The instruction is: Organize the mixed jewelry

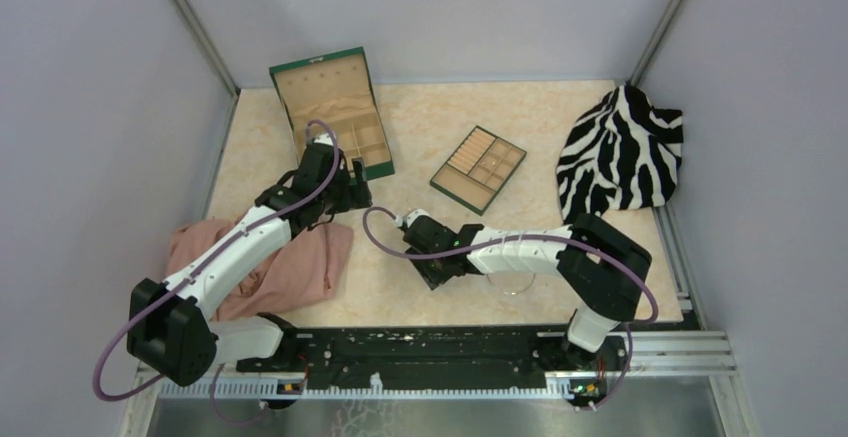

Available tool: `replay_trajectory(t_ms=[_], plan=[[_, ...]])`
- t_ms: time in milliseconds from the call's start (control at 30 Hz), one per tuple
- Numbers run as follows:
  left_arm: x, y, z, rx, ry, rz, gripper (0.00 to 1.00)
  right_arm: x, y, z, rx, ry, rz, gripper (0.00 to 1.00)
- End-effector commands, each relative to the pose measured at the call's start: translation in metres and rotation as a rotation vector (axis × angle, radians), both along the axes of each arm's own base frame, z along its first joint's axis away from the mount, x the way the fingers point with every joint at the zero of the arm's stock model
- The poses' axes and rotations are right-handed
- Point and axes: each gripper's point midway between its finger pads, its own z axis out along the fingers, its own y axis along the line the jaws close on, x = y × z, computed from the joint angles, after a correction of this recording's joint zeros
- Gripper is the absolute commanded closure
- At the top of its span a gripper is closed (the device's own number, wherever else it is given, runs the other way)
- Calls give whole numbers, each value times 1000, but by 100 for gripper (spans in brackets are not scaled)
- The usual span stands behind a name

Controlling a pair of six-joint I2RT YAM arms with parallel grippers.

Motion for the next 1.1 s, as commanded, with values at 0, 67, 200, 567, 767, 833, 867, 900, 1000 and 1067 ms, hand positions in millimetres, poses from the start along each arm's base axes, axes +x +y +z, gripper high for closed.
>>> replay_trajectory(t_ms=[0, 67, 200, 567, 767, 833, 867, 900, 1000, 1067], plan=[[0, -3, 5, -26, -25, -4, 1, 10, 19, 9, 26, -52, 24, 56], [0, -3, 4, -28, -23, -5, 1, 10, 18, 7, 18, -51, 25, 57], [-1, -5, 1, -37, -15, -9, 1, 11, 16, 5, 5, -58, 23, 59], [-1, -8, 0, -49, -11, -15, 1, 12, 15, 7, 1, -67, 15, 76], [-2, -7, 0, -51, -9, -15, 1, 14, 12, 9, -4, -81, -1, 85], [-2, -8, 0, -52, -11, -15, 1, 15, 12, 12, 0, -88, -8, 89], [-2, -8, 0, -52, -10, -15, 1, 17, 12, 14, 1, -95, -18, 90], [-2, -7, 0, -51, -10, -14, 1, 18, 11, 17, 4, -101, -27, 90], [-2, -7, 0, -50, -10, -15, 1, 25, 13, 31, 27, -128, -57, 91], [-1, -7, 1, -47, -15, -16, 1, 30, 13, 41, 55, -131, -83, 91]])
